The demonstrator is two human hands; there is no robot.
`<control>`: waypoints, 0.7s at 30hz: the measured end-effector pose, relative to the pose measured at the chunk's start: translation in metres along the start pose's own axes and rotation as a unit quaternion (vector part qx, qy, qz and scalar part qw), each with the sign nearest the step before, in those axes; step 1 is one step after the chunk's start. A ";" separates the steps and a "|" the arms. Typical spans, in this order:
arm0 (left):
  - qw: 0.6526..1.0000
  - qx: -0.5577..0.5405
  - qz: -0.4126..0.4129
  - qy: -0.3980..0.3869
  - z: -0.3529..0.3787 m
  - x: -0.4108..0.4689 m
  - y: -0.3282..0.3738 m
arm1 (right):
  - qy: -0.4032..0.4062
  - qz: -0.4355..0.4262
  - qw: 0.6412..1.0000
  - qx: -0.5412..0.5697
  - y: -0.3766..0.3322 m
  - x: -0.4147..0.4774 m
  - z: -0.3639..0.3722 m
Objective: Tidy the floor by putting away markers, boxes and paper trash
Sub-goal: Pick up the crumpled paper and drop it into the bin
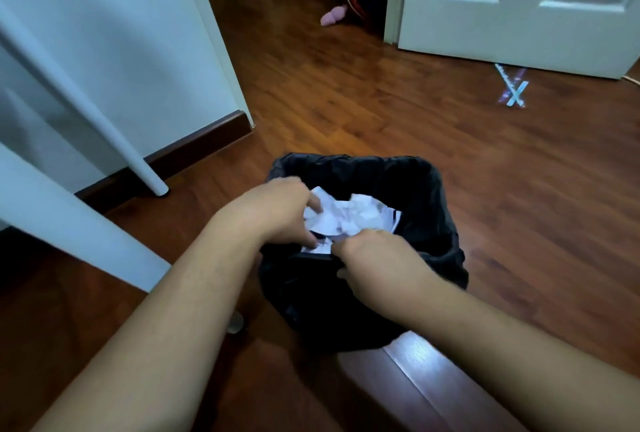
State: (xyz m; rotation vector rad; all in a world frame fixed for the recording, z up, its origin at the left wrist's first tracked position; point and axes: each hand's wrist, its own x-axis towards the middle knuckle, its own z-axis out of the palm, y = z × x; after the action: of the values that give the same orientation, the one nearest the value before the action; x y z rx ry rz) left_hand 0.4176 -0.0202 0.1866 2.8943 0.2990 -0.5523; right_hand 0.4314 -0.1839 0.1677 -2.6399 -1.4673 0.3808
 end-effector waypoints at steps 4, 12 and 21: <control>0.953 -0.123 -0.073 0.269 -0.012 -0.009 -0.007 | 0.088 0.067 0.983 0.149 0.029 -0.002 -0.057; 0.957 -0.125 -0.242 0.100 0.031 0.011 -0.013 | 0.026 0.350 0.927 0.131 0.102 0.016 -0.004; 0.948 -0.168 -0.258 0.085 -0.037 -0.045 0.009 | 0.027 0.365 0.919 0.147 0.076 -0.005 -0.080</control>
State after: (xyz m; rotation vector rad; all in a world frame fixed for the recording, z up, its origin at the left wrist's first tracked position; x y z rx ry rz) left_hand 0.3914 -0.0287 0.2389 2.5185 1.0808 -0.2780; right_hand 0.5122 -0.2259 0.2297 -2.7972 -0.3075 0.5202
